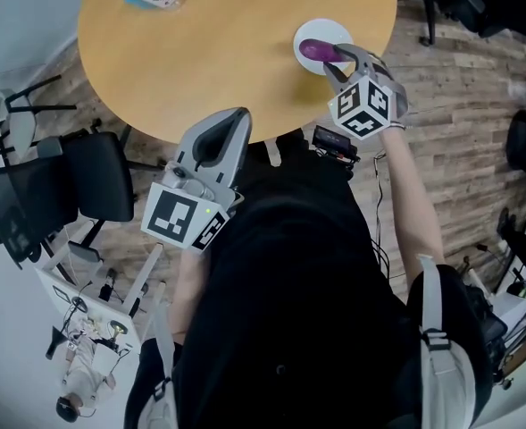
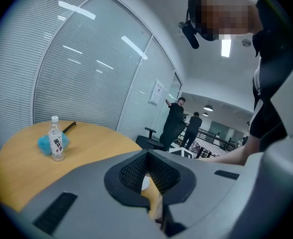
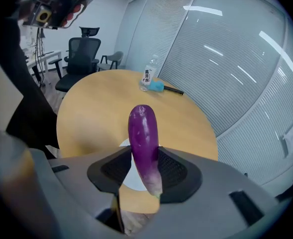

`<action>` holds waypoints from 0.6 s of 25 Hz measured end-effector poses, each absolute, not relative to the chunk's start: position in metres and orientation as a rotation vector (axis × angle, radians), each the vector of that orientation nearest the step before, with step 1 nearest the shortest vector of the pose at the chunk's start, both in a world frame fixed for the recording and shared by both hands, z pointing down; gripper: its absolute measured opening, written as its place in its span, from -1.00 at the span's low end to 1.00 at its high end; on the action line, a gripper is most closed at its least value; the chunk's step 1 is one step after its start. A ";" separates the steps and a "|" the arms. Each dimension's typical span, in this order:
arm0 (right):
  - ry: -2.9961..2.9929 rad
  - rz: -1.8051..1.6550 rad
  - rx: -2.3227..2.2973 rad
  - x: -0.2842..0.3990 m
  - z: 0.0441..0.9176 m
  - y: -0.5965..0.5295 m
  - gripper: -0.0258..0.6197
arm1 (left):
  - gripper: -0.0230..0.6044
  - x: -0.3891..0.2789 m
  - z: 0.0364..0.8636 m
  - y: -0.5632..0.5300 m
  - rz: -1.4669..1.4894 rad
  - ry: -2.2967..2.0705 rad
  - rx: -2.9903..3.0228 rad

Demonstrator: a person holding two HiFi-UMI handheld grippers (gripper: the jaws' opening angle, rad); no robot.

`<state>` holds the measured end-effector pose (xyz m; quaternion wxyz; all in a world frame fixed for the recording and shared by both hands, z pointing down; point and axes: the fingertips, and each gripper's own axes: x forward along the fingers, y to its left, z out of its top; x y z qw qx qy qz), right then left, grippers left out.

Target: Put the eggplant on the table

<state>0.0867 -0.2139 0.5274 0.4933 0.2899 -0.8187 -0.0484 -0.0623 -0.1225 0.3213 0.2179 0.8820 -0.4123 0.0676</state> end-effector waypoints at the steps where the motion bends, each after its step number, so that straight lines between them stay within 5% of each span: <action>1: -1.972 -0.130 0.688 0.086 0.533 -0.214 -0.39 | -0.89 -0.063 0.322 -0.122 0.186 -1.145 2.439; 15: -1.823 -0.195 0.556 0.082 0.583 -0.220 -0.39 | -0.89 -0.074 0.321 -0.120 0.177 -1.159 2.434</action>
